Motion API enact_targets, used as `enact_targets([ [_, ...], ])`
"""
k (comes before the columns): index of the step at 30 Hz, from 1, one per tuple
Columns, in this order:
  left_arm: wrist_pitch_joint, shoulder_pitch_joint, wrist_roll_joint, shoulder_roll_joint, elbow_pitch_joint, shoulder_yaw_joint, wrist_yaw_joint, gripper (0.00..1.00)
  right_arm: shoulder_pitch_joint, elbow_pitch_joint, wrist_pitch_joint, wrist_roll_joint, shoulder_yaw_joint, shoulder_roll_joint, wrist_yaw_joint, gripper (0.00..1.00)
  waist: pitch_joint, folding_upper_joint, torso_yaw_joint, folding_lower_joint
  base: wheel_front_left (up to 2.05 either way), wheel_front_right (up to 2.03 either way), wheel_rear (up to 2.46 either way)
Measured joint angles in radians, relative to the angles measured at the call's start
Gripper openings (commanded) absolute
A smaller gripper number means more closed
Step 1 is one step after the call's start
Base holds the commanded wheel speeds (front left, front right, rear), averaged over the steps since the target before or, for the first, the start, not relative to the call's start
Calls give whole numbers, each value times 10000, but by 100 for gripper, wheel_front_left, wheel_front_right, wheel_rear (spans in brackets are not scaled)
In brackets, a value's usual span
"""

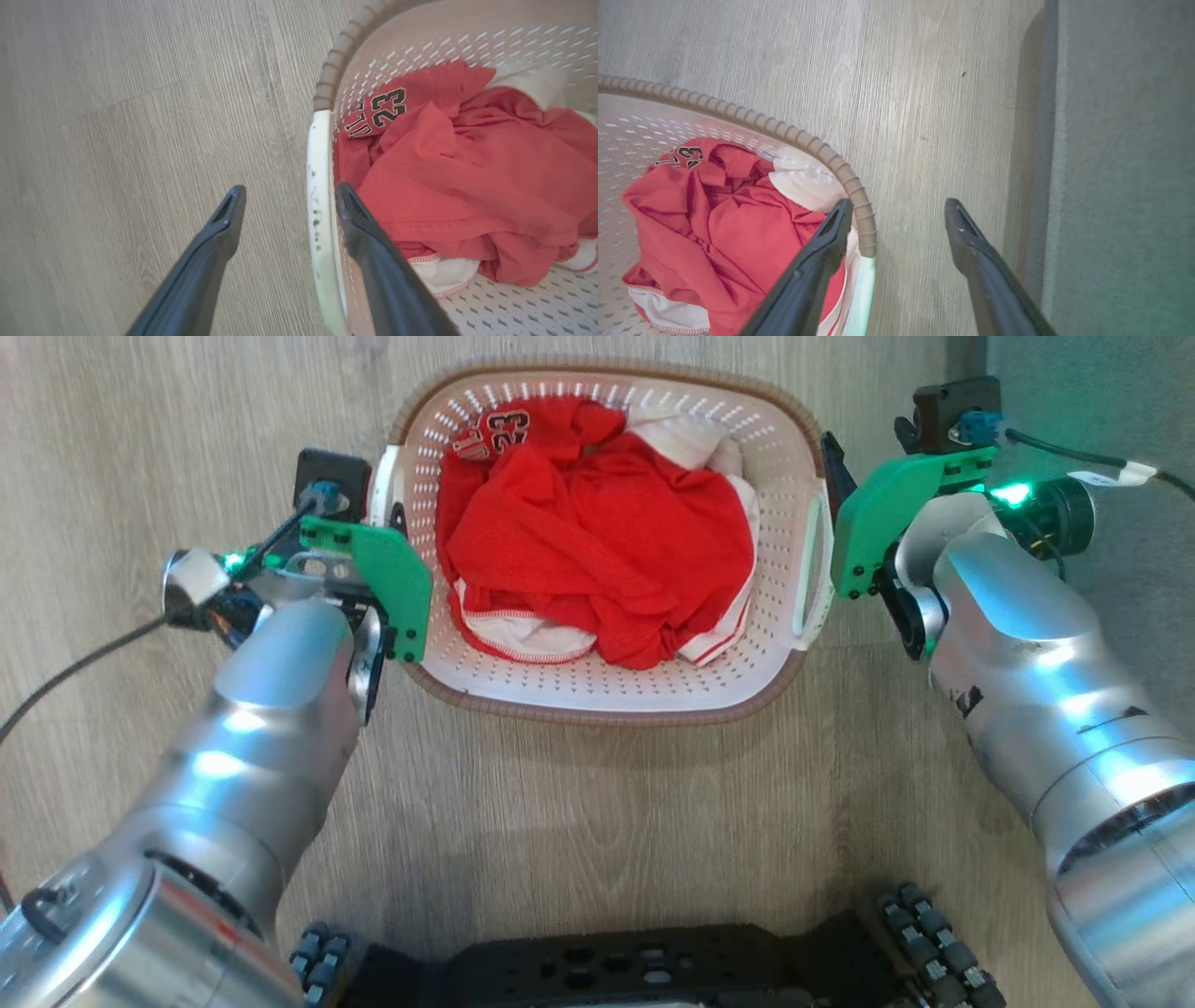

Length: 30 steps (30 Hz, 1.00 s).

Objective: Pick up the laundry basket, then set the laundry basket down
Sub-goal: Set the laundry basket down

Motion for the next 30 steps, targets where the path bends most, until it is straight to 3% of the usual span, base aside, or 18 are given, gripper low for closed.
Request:
enact_targets([
  [11, -802, 667, -320, 36, -414, 485, -224, 100, 192, -230, -311, 10, -113, -6, 0, 100, -1031, 0, -36, -1, 0, 0, 0],
  [19, -830, 1958, 614, 796, -3179, 1889, 196, 100, 1138, -1582, -313, -1279, -1925, -13, 0, 100, -2219, 0, -55, -1, 0, 0, 0],
  [24, -830, 3871, 1774, 1058, -5104, 3216, 449, 100, 2944, -3206, -313, -2671, -3680, -17, 0, 100, -3297, 0, -25, -1, 0, 0, 0],
  [30, -830, 5562, 2847, 1066, -6847, 4518, 453, 100, 4742, -5020, -313, -3080, -4337, -19, 0, 100, -4446, 0, 80, -2, 0, 0, 0],
])
